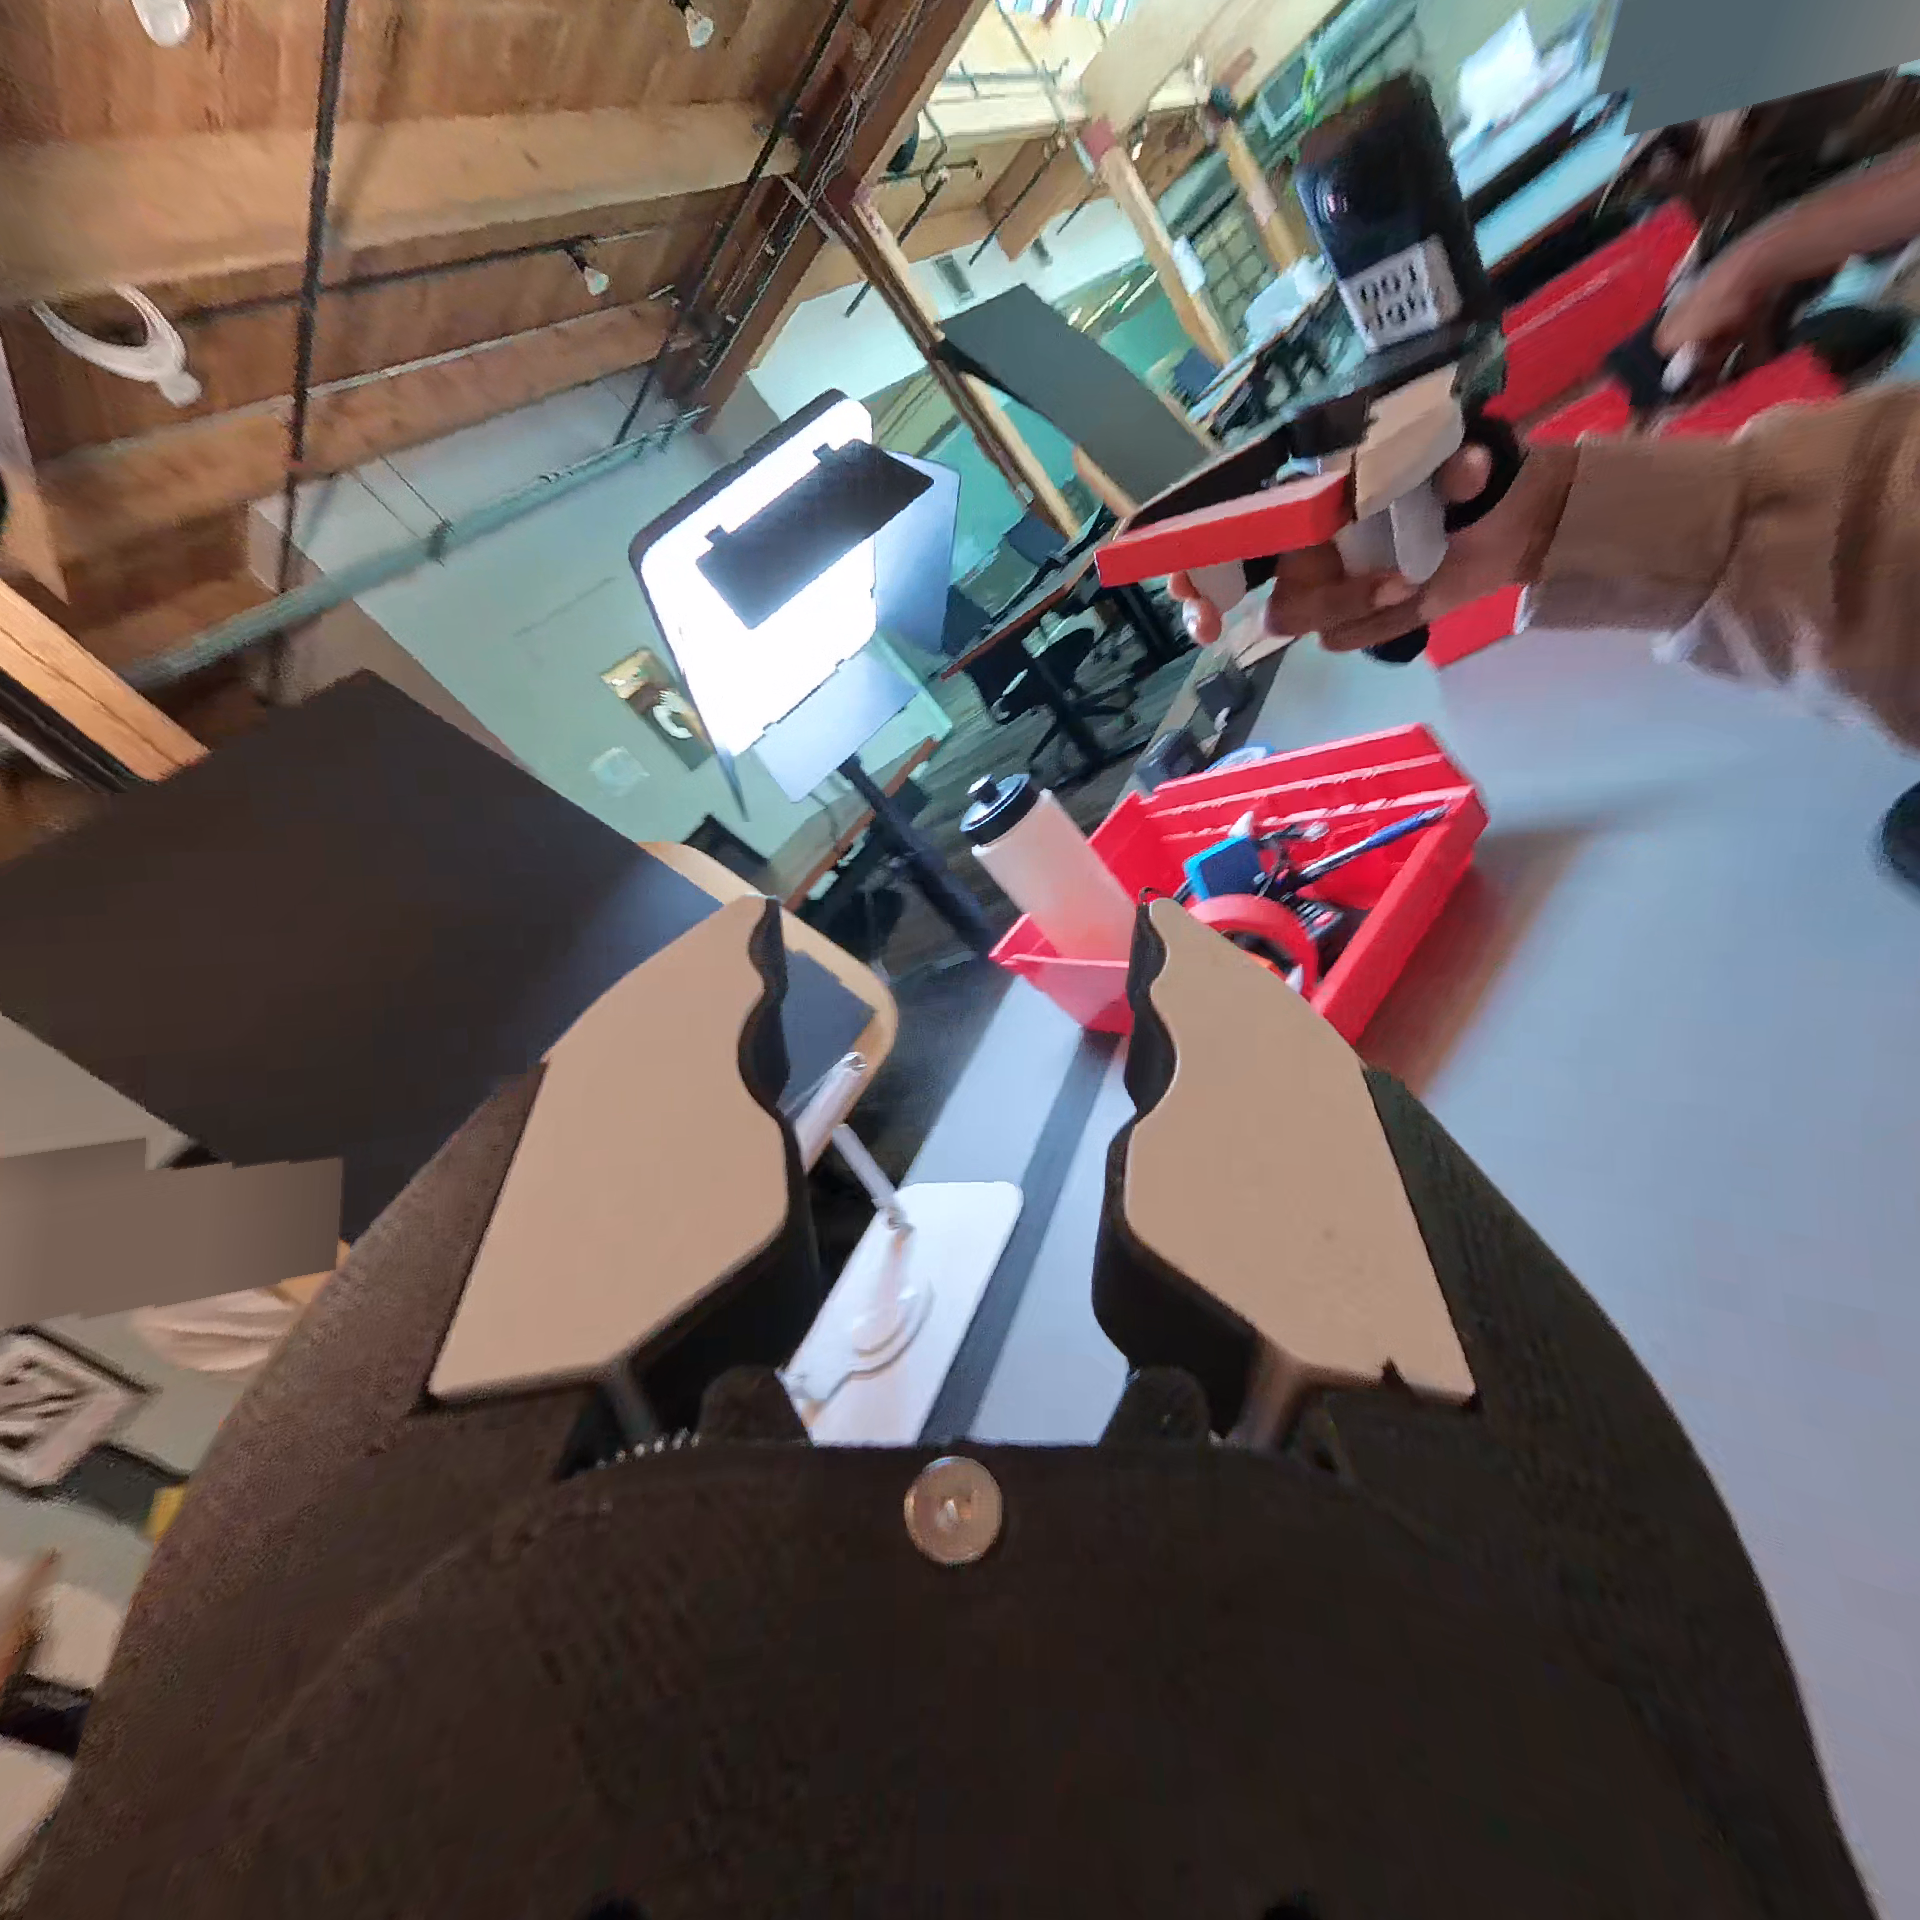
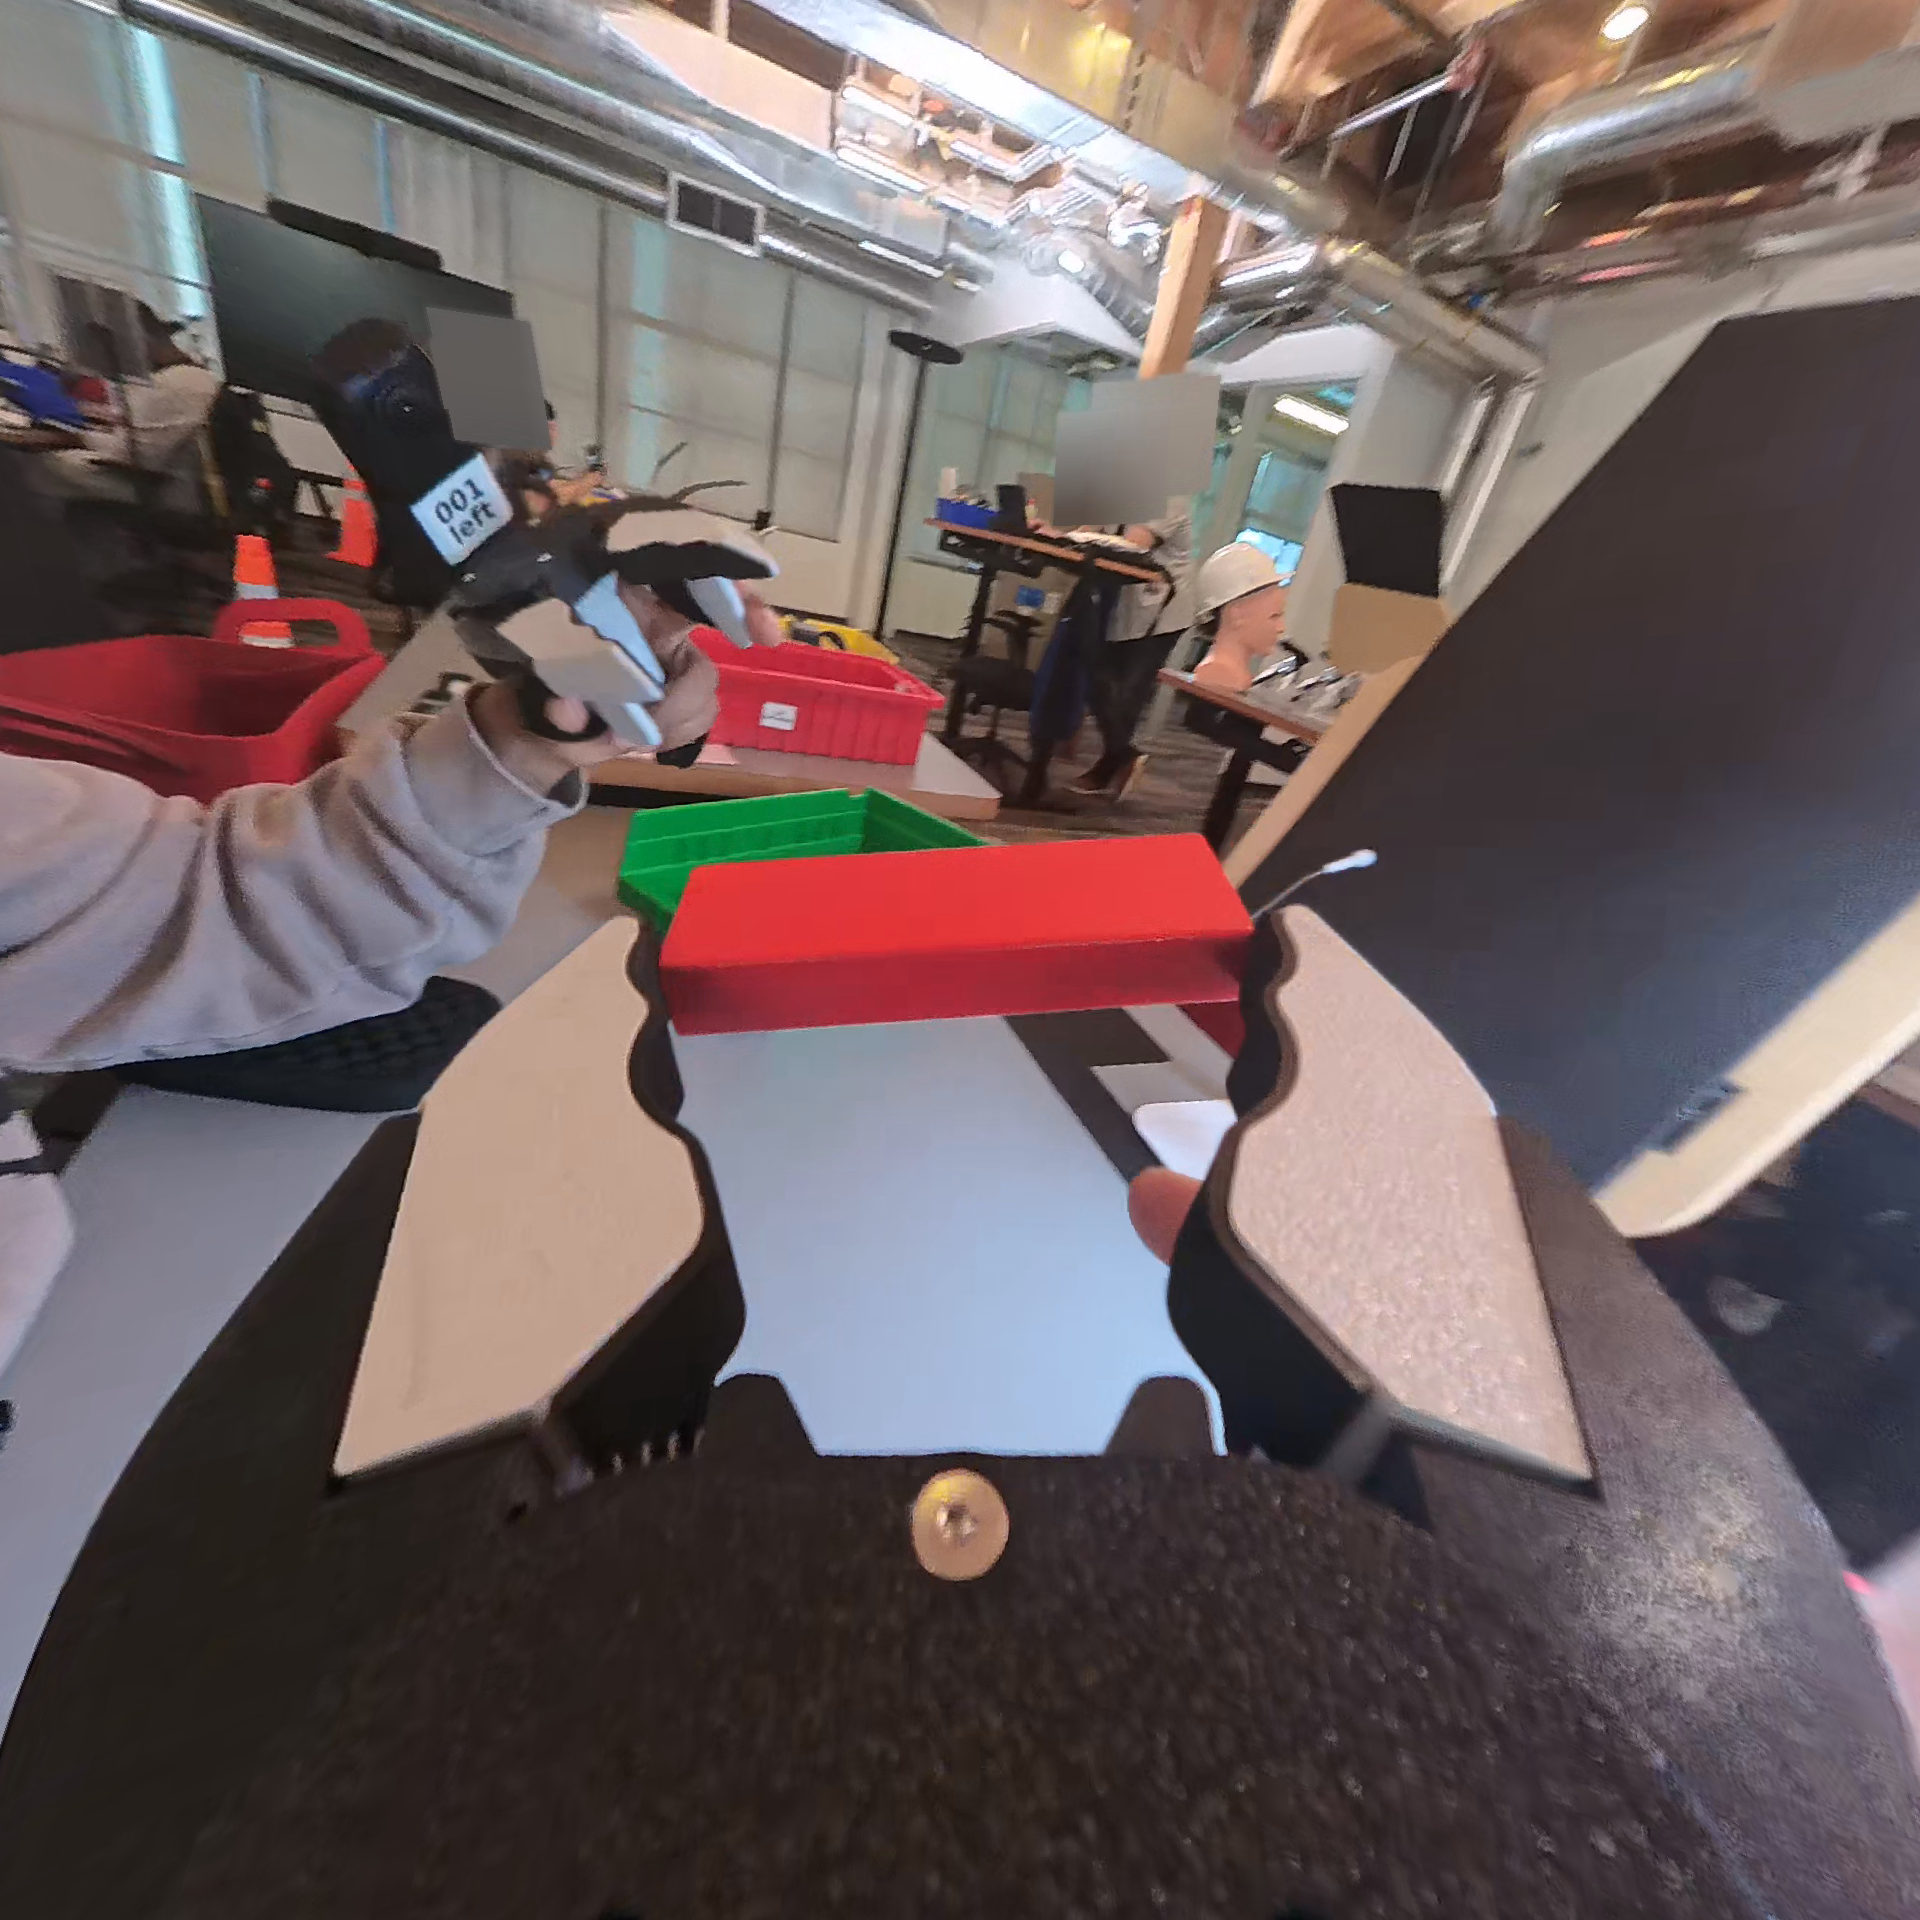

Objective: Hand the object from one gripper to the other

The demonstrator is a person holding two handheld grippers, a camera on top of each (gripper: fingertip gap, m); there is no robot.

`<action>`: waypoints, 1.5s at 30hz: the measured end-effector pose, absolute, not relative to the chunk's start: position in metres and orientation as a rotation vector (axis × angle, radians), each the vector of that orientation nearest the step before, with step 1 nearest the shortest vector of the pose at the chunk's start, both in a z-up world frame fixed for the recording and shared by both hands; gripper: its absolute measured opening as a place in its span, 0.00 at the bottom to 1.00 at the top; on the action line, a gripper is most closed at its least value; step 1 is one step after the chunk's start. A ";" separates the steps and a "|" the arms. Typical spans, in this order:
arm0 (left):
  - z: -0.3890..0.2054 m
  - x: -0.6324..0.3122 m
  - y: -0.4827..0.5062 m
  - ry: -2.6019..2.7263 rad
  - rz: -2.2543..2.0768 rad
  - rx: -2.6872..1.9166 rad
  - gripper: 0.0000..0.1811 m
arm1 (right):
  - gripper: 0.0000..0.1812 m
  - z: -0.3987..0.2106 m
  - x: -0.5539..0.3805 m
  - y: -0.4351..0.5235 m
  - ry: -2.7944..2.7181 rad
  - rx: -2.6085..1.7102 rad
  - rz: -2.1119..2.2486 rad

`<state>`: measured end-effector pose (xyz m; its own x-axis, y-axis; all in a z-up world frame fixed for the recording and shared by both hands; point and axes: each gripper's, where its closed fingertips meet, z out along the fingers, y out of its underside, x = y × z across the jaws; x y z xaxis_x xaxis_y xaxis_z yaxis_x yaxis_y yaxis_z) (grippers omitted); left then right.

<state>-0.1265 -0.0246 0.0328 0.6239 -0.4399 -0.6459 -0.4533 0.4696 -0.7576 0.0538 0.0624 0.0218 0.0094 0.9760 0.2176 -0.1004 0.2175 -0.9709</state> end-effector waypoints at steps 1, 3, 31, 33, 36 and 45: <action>0.029 -0.123 -0.022 0.974 0.104 -1.115 0.35 | 0.58 0.018 0.046 0.058 -1.256 -0.981 1.123; 0.021 -0.118 -0.014 1.019 0.327 -1.079 0.35 | 0.58 0.011 0.033 0.050 -1.297 -0.997 1.184; -0.046 -0.015 -0.033 1.115 -0.732 -1.333 0.56 | 0.58 -0.030 -0.040 -0.046 -1.641 -0.804 1.300; -0.047 -0.013 -0.033 1.129 -0.715 -1.334 0.55 | 0.58 -0.028 -0.038 -0.048 -1.645 -0.794 1.291; -0.040 -0.016 -0.035 1.114 -0.731 -1.314 0.54 | 0.57 -0.027 -0.037 -0.045 -1.647 -0.813 1.262; -0.017 -0.058 -0.020 0.986 -0.718 -1.316 0.54 | 0.51 -0.009 -0.020 -0.017 -1.516 -0.864 1.241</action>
